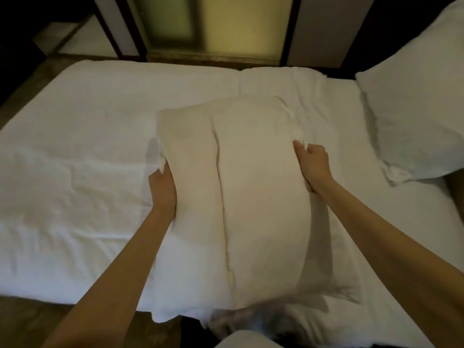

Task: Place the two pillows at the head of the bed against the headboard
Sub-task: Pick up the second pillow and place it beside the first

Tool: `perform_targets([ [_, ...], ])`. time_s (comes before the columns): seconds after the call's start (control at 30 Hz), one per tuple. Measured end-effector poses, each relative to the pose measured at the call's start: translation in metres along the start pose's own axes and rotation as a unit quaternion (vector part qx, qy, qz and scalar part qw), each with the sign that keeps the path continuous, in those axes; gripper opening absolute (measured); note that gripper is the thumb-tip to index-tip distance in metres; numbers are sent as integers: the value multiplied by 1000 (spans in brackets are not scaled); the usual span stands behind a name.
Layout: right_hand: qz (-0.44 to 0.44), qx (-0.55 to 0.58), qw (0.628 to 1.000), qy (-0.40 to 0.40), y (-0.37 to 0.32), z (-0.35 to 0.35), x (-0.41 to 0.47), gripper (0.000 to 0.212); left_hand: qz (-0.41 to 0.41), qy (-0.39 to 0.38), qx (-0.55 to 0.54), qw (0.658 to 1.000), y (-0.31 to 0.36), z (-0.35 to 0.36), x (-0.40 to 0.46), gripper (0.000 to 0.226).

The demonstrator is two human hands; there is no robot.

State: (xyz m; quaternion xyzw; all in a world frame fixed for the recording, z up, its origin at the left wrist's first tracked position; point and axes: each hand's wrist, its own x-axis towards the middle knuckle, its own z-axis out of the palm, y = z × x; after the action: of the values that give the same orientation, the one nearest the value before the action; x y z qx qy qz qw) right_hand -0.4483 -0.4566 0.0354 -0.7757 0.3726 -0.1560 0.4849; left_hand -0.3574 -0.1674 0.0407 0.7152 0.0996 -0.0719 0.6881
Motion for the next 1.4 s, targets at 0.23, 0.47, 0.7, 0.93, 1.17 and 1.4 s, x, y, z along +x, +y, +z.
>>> perform_targets([
  [0.23,-45,-66,995,64,41,-157,2,49,-16,-42,-35,998,-19,114,-103,42],
  [0.47,-67,-115,983,125,65,-245,-2,53,-38,-79,-32,996,-30,183,-148,37],
  [0.7,-92,-170,965,178,79,-292,-15,52,-117,-147,-15,982,-47,226,-151,41],
  [0.93,-103,-274,925,242,91,-339,-27,47,-259,-279,-52,923,-52,284,-158,48],
  [1.17,-123,-363,884,266,112,-401,-43,47,-315,-388,39,865,-81,348,-199,50],
  [1.4,-135,-429,855,257,138,-481,-44,43,-340,-417,79,839,-108,429,-265,50],
])
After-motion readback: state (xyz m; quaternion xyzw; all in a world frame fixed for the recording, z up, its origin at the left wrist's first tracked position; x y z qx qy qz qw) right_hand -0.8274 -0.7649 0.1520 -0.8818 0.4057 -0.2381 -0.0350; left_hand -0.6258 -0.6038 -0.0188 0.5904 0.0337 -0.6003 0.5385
